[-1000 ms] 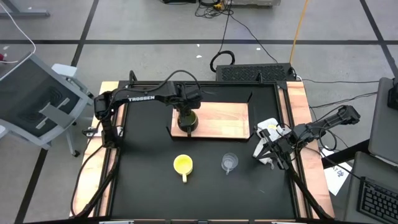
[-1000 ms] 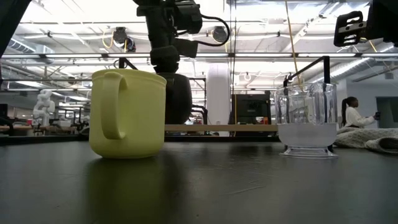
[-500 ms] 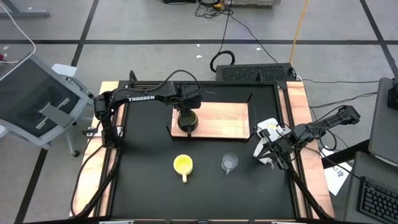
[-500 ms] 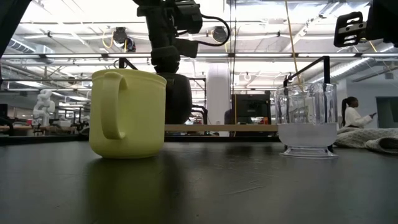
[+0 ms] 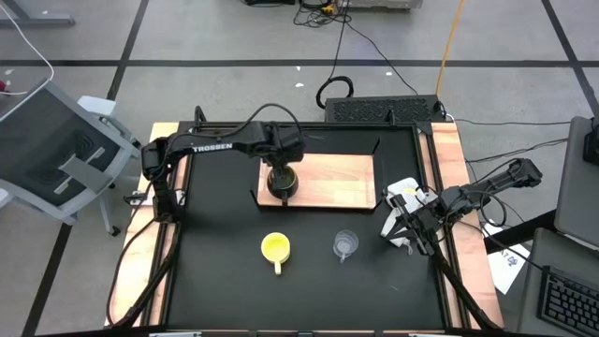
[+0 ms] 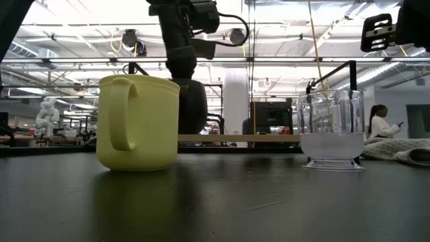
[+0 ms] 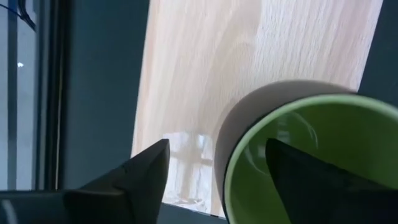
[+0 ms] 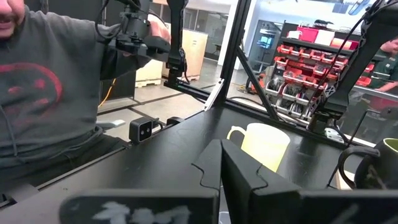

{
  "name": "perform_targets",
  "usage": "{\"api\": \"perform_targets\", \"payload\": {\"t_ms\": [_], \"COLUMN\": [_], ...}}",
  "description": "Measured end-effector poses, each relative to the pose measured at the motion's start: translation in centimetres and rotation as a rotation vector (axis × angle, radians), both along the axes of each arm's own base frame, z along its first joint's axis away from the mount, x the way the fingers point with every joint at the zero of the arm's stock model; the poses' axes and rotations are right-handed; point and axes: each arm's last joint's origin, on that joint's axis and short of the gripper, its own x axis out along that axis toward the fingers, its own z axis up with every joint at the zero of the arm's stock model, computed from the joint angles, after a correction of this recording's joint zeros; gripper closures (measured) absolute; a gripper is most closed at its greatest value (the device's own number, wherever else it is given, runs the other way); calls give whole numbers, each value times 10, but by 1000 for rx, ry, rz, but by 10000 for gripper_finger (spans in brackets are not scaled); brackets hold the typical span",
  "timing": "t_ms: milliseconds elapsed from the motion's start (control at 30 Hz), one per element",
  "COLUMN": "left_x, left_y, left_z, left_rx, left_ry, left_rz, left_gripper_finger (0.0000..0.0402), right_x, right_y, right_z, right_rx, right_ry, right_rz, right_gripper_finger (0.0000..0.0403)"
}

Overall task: Stack small to large cups/mugs on shelf
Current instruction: Put the yellow mug on the shelf

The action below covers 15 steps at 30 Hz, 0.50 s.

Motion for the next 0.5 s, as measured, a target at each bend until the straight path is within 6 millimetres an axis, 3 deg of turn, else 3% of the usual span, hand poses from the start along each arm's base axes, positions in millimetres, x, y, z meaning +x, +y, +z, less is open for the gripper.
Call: {"api": "perform_targets", "payload": {"t_ms": [500], "left_x": [-1], "left_y": [-8], "left_z": [56], "left_rx": [7], "left_ry": [-53], "left_rz": [20], "left_gripper_finger": [121], "right_x": [0], "right_y": [0], "right_z": [0], "right_rx": [0], "right_ry": [0], "right_rz": [0], "right_gripper_finger": [403]}}
